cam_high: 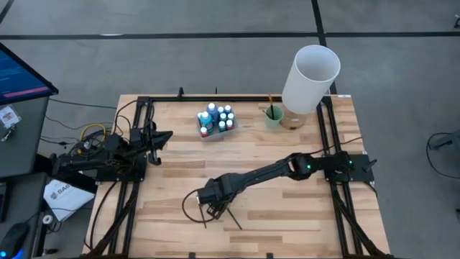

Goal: Pick & Place Paint Supplies
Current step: Put the silver paintbrush into the green cup

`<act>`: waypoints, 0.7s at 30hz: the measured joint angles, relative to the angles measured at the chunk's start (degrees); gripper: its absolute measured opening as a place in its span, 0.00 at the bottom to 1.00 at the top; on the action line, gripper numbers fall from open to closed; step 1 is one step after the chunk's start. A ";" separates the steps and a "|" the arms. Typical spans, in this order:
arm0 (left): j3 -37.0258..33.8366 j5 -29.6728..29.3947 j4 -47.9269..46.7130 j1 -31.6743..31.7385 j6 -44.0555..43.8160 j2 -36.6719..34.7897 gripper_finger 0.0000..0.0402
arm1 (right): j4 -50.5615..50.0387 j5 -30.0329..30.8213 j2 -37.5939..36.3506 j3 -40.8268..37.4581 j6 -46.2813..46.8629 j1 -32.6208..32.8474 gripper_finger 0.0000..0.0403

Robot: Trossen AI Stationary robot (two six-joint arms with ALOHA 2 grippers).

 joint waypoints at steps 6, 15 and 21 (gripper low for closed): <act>0.00 0.00 0.07 -0.02 -0.01 0.00 0.00 | 1.29 0.15 0.00 -0.02 1.42 0.13 0.53; 0.00 -0.01 0.35 -0.02 0.00 0.00 0.00 | 0.80 0.42 3.15 0.28 3.38 0.39 0.49; 0.00 0.00 0.45 0.00 0.00 0.00 0.00 | -1.25 0.41 3.20 0.19 3.26 -0.09 0.22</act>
